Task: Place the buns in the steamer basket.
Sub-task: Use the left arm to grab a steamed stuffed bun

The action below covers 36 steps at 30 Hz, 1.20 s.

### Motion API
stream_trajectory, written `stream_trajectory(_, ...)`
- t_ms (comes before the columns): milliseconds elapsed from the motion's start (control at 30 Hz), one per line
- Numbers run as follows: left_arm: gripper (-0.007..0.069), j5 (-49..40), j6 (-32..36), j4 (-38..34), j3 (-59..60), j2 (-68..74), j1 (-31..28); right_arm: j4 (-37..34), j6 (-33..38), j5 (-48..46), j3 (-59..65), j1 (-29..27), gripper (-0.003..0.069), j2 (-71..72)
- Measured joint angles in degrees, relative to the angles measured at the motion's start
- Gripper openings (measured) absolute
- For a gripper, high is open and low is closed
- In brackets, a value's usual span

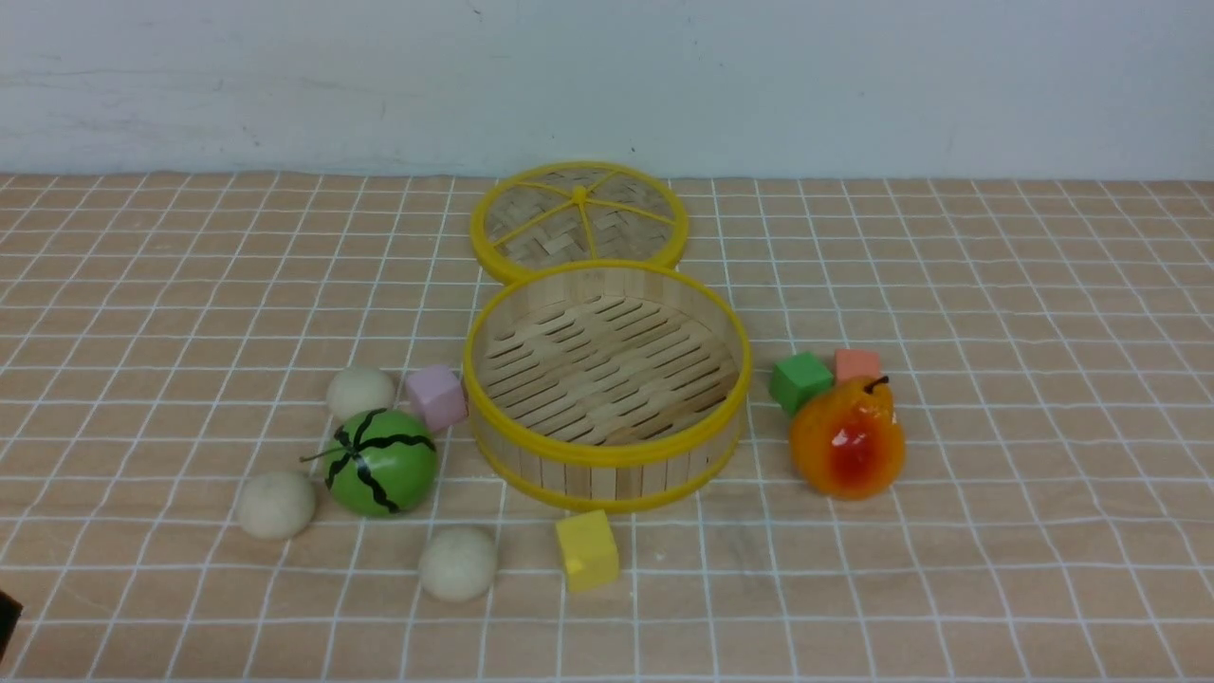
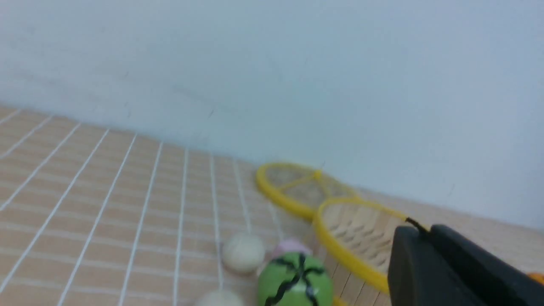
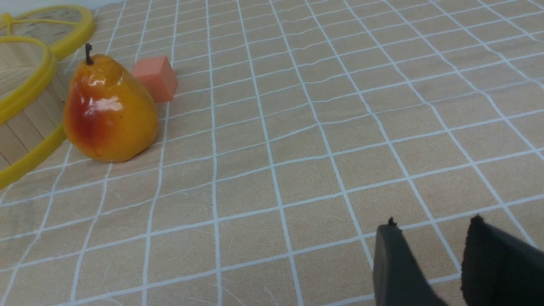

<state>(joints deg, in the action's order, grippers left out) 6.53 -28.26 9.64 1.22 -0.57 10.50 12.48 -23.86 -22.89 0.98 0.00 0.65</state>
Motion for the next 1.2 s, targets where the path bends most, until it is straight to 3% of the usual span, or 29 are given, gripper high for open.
stream_trajectory(67, 0.0032, -0.31, 0.00, -0.29, -1.13, 0.00, 0.00, 0.00, 0.00, 0.00, 0.00, 0.00, 0.0241, 0.00)
stream_trajectory(333, 0.0039, -6.86, -0.37, -2.39, -25.19, 11.26, 0.00, 0.00, 0.00, 0.00, 0.00, 0.00, 0.0241, 0.00)
stream_trajectory(467, 0.0039, -20.65, -2.48, -4.55, -39.21, 22.30, 0.00, 0.00, 0.00, 0.00, 0.00, 0.00, 0.0241, 0.00)
stream_trajectory(700, 0.0046, -33.82, -1.82, -1.73, -41.63, 34.90, 0.00, 0.00, 0.00, 0.00, 0.00, 0.00, 0.0241, 0.00)
stream_trajectory(1033, 0.0052, -38.20, -1.69, -2.70, -42.63, 52.51, 0.00, 0.00, 0.00, 0.00, 0.00, 0.00, 0.0241, 0.00)
stream_trajectory(1200, 0.0072, -42.00, 3.14, -5.55, -48.30, 64.14, 0.00, 0.00, 0.00, 0.00, 0.00, 0.00, 0.0241, 0.00)
